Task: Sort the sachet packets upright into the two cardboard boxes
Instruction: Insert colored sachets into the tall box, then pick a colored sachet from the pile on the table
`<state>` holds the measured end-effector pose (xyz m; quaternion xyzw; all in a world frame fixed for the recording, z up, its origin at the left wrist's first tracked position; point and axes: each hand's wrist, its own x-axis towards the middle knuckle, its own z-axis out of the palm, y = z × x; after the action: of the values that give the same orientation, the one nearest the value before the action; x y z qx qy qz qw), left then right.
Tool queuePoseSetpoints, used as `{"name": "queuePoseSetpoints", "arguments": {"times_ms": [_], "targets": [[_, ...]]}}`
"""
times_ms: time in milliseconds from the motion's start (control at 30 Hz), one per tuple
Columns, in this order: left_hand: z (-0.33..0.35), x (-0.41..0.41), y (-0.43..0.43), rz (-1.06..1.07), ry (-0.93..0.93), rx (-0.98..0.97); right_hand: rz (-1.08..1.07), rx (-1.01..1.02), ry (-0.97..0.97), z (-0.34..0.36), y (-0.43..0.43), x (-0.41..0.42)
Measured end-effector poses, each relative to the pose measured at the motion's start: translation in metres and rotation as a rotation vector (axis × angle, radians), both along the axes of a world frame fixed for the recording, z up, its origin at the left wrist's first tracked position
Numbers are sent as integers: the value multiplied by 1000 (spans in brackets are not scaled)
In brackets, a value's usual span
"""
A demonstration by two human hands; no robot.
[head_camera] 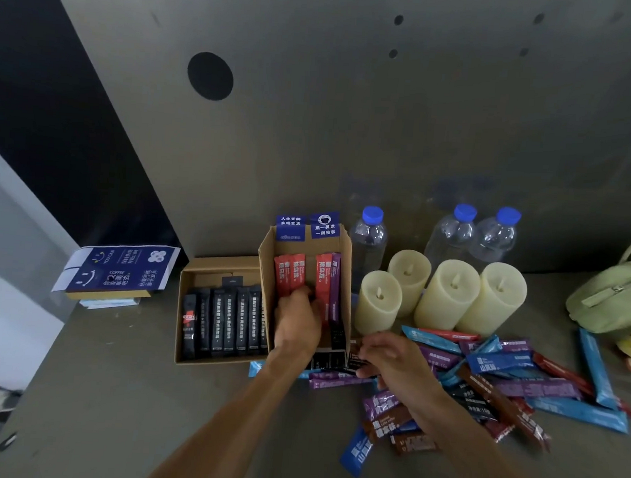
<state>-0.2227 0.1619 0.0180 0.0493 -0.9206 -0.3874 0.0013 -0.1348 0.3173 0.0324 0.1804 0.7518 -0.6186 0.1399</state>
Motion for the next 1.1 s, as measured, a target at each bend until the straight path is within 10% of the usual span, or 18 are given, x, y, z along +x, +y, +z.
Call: {"name": "queuePoseSetpoints", "arguments": {"times_ms": [867,1100], "targets": [[8,31,-7,-22,128,-29,-103,90,-35,-16,43,39],[3,106,-4,-376,130,25,-137,160,10,-16,60,59]]}}
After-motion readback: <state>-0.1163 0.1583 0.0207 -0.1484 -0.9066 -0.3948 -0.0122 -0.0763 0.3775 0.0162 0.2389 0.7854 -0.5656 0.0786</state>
